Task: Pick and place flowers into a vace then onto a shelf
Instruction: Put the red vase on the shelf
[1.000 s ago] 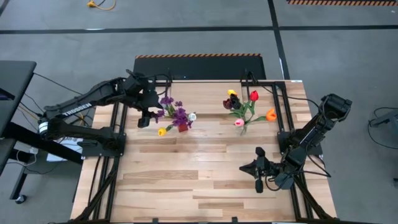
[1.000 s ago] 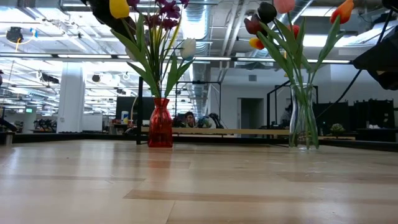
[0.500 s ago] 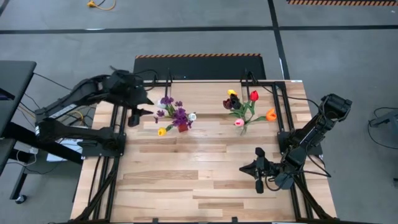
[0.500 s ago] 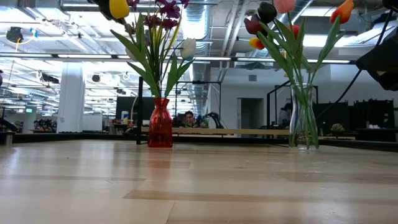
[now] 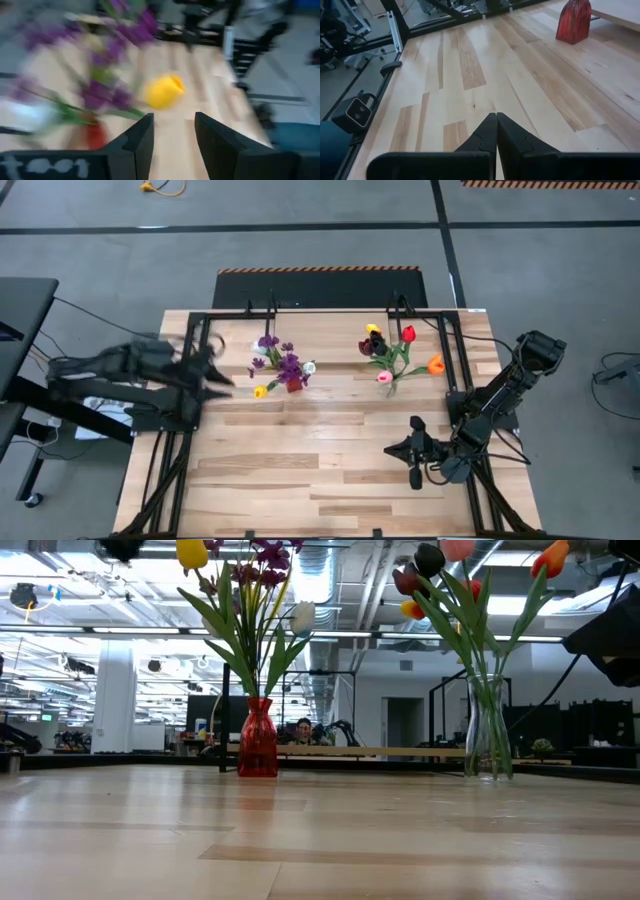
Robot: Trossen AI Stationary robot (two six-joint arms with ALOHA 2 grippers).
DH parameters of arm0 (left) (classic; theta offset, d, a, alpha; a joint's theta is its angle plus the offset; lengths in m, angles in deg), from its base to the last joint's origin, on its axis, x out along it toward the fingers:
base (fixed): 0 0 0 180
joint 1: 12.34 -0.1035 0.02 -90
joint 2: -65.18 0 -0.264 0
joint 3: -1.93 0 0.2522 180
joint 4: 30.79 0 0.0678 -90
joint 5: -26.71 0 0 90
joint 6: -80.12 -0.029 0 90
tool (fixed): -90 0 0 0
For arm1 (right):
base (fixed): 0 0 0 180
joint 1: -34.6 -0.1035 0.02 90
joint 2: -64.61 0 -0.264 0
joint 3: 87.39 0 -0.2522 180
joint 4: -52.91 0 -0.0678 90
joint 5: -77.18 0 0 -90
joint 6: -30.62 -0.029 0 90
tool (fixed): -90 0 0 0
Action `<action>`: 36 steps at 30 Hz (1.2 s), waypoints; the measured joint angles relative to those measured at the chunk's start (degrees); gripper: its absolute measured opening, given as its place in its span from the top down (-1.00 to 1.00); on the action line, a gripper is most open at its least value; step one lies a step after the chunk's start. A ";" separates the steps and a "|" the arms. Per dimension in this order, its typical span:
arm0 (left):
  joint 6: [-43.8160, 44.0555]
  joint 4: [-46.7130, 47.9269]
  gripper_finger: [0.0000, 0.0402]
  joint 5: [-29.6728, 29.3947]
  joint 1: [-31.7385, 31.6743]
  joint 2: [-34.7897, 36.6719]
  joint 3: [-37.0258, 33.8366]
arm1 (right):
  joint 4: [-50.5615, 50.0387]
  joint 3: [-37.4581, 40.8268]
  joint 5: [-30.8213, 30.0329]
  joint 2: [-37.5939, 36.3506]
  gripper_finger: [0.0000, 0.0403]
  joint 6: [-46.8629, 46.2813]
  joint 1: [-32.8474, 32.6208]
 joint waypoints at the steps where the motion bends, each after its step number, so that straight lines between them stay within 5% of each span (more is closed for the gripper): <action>1: 2.36 -3.18 0.36 -0.08 2.63 1.68 -3.97 | 0.21 0.00 0.00 0.00 1.00 0.00 0.00; 8: 13.82 -28.52 0.51 -7.55 21.97 8.09 -26.12 | 0.94 0.00 0.00 0.00 1.00 -0.04 -0.10; 17: 17.06 -47.03 0.64 -34.03 43.00 4.39 -36.78 | 1.90 0.00 -0.08 0.00 1.00 -0.06 -0.04; 23: 16.46 -53.50 0.65 -53.22 51.05 -7.09 -37.20 | 2.17 0.00 -0.04 0.00 1.00 -0.06 -0.04; 31: 25.63 -62.92 0.65 -69.10 52.46 -28.17 -37.21 | 2.13 0.00 0.04 0.00 1.00 -0.06 -0.17; 36: 34.55 -64.96 0.65 -73.91 52.46 -38.80 -37.20 | 2.05 0.00 0.10 0.00 1.00 -0.02 -0.17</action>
